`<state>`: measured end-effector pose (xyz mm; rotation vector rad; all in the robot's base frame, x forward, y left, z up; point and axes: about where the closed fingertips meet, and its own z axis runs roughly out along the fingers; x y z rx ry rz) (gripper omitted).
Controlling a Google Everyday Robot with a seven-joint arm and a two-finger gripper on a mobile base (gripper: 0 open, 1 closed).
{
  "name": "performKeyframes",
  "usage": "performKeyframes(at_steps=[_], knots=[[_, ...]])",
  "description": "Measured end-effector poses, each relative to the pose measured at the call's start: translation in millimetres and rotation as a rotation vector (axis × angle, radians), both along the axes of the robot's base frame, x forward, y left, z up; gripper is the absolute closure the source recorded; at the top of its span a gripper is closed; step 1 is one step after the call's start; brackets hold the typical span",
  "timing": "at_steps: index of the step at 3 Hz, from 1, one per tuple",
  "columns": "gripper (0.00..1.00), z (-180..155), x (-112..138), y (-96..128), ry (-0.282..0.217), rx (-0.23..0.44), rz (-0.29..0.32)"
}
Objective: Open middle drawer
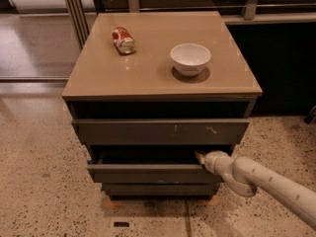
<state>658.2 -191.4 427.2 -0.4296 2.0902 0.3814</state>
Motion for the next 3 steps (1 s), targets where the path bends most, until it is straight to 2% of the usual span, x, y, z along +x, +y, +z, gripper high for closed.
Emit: performKeyframes(at_steps=[1,2,3], knots=[[1.0,-8.2,-16.2,2.6,0.079,0.01,0.015],[1.0,-15.4,-43.8,4.7,0.198,0.034,0.032],[1.0,-18.7,-66.2,7.6,0.281,0.046,0.058]])
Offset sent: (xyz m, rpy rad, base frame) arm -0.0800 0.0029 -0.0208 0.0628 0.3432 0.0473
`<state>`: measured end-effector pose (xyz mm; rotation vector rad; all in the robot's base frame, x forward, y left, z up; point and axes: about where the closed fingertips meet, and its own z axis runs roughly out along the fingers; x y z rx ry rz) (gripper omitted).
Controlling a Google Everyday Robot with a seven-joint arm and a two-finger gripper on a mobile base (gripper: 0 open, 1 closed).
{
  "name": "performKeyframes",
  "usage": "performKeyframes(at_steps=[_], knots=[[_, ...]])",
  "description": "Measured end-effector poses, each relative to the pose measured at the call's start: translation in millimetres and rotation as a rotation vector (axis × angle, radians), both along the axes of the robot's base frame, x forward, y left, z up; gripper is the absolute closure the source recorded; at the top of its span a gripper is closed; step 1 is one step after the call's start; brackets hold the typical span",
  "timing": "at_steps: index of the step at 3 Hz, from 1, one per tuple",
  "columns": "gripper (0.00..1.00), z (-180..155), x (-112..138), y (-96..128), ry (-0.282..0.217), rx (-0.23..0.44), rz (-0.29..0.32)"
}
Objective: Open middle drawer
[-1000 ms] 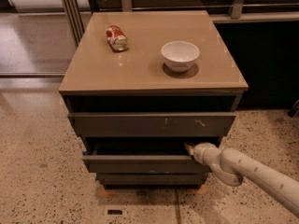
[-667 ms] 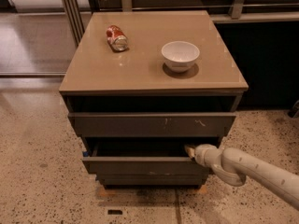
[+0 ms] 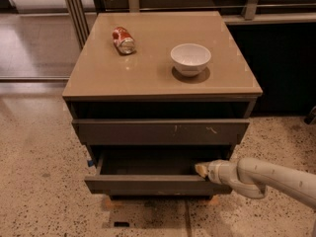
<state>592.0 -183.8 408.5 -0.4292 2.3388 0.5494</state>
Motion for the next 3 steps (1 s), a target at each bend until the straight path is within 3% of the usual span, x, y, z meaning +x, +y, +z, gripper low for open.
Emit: performKeyframes(at_steps=[3], knots=[[1.0,11.3,-33.1,8.3,0.082,0.123,0.038]])
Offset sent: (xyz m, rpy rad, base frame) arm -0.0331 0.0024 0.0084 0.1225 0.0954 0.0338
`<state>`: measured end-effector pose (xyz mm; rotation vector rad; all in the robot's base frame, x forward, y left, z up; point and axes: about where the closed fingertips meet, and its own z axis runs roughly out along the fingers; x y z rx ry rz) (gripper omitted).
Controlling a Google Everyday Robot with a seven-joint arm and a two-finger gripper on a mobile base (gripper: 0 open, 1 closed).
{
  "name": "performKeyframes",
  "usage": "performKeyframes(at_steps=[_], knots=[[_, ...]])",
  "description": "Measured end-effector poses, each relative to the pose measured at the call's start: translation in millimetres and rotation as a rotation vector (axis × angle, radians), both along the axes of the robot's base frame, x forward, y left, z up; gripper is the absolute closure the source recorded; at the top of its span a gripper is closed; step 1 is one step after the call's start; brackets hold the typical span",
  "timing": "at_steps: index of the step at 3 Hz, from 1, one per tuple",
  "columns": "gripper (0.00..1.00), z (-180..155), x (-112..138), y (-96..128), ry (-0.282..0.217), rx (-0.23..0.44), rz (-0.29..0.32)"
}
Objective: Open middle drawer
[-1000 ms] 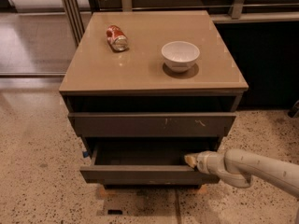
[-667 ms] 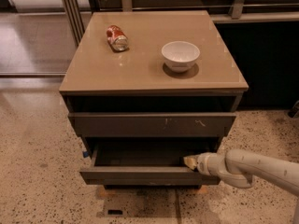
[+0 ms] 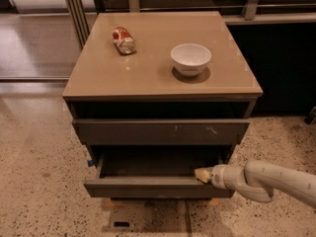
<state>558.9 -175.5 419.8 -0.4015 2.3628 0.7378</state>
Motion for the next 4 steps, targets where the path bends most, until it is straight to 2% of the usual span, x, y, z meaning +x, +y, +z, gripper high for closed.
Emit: performKeyframes(at_steps=[1,3,4], knots=[[1.0,6.5,-12.4,4.6,0.021,0.051,0.008],[1.0,0.2,-34.7,5.9,0.112,0.112,-0.005],[1.0,2.3,-35.3,5.8,0.115,0.114,-0.006]])
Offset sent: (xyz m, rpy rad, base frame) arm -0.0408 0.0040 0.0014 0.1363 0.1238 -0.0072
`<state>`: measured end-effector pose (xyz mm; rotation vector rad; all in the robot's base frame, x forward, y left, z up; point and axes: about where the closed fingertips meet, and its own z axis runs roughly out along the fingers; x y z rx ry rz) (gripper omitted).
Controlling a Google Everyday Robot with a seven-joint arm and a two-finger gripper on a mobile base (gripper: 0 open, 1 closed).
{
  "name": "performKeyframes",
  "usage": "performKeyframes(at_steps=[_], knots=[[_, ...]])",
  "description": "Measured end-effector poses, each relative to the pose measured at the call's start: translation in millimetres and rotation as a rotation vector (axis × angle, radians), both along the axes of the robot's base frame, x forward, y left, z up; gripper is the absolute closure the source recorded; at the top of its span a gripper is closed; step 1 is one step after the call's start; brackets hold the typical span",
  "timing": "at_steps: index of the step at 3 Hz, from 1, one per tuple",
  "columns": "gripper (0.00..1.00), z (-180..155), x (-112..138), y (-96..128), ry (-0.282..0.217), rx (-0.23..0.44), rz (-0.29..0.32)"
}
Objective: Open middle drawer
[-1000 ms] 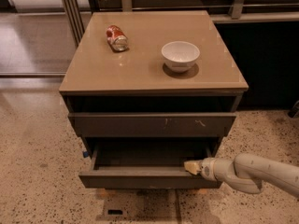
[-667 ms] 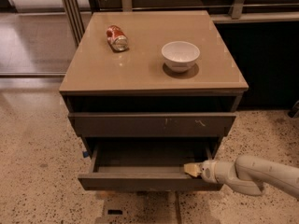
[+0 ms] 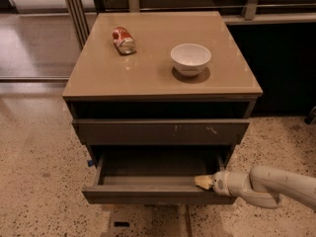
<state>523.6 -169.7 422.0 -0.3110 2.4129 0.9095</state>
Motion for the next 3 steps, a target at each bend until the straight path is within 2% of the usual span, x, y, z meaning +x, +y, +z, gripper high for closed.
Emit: performKeyframes(at_steps=[1,2,3], knots=[[1.0,8.7,-28.0,-16.7,0.061,0.049,-0.075],[1.0,8.7,-28.0,-16.7,0.061,0.049,-0.074],[1.0,-5.9,-33.0,-12.8,0.107,0.067,-0.07]])
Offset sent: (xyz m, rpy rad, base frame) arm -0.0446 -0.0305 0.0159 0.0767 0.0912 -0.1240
